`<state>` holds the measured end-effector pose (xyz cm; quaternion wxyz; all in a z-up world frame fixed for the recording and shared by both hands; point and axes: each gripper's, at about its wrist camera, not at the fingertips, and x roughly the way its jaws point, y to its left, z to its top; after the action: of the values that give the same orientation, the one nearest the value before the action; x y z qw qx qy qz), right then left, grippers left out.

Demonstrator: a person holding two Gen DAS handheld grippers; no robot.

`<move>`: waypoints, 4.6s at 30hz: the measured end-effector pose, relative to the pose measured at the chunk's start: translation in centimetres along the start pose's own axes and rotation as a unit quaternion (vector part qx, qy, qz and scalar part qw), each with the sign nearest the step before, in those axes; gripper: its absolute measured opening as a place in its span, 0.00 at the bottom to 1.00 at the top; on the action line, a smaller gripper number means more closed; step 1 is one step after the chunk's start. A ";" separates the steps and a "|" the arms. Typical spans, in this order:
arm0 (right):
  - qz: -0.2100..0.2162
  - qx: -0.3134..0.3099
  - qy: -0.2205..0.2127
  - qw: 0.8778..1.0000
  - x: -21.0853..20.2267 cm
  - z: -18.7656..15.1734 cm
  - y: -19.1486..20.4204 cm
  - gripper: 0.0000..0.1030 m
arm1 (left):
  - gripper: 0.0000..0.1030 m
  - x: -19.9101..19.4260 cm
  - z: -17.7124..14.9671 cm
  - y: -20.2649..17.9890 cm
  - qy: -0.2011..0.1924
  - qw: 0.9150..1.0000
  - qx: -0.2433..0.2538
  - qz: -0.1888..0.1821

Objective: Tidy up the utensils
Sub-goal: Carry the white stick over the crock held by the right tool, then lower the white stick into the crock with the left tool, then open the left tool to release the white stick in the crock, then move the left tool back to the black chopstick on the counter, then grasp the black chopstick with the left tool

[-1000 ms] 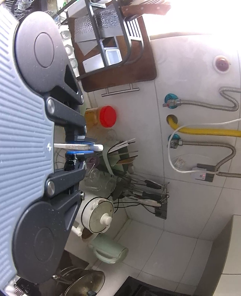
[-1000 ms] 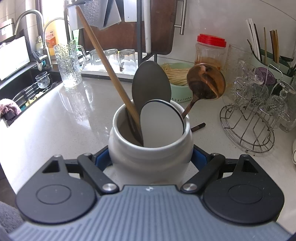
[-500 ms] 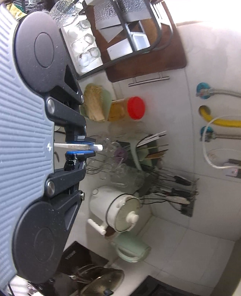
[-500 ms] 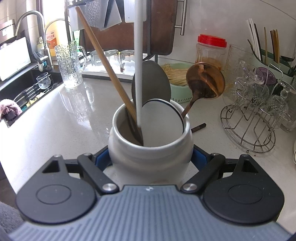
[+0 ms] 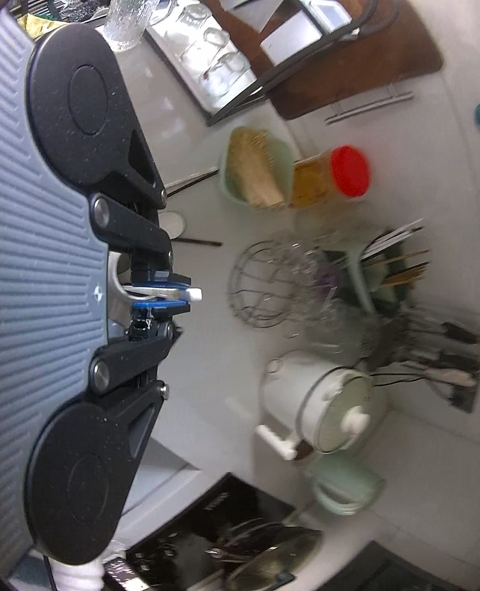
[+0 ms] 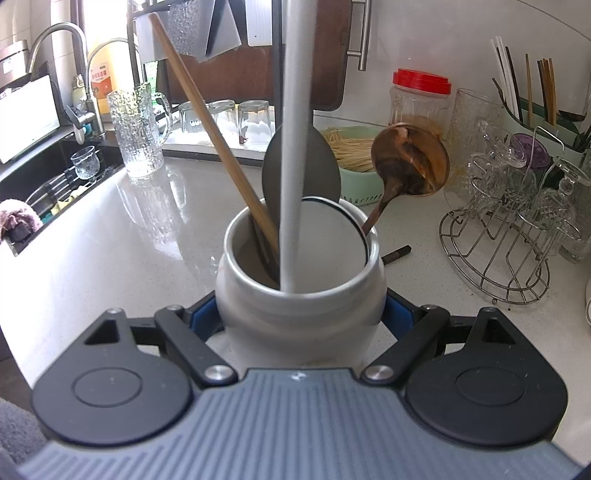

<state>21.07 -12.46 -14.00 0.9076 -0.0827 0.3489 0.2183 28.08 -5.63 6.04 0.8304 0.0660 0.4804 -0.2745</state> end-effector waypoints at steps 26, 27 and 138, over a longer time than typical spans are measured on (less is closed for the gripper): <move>-0.011 0.009 -0.006 1.000 0.1 0.0 0.3 0.88 | 0.12 3.6 1.2 -0.6 0.078 0.997 0.018 0.010; -0.011 0.009 -0.006 1.000 0.1 0.0 0.3 0.88 | 0.15 3.5 1.3 -0.5 0.076 0.997 0.017 0.010; -0.071 0.071 0.025 0.995 -0.2 0.5 0.8 0.88 | 0.23 27.4 -1.7 20.5 0.038 0.977 -0.207 0.024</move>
<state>20.87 -11.64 -13.53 0.9152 -0.0476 0.3799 0.1260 48.06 1.47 -20.83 0.8134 -0.0851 0.5566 -0.1461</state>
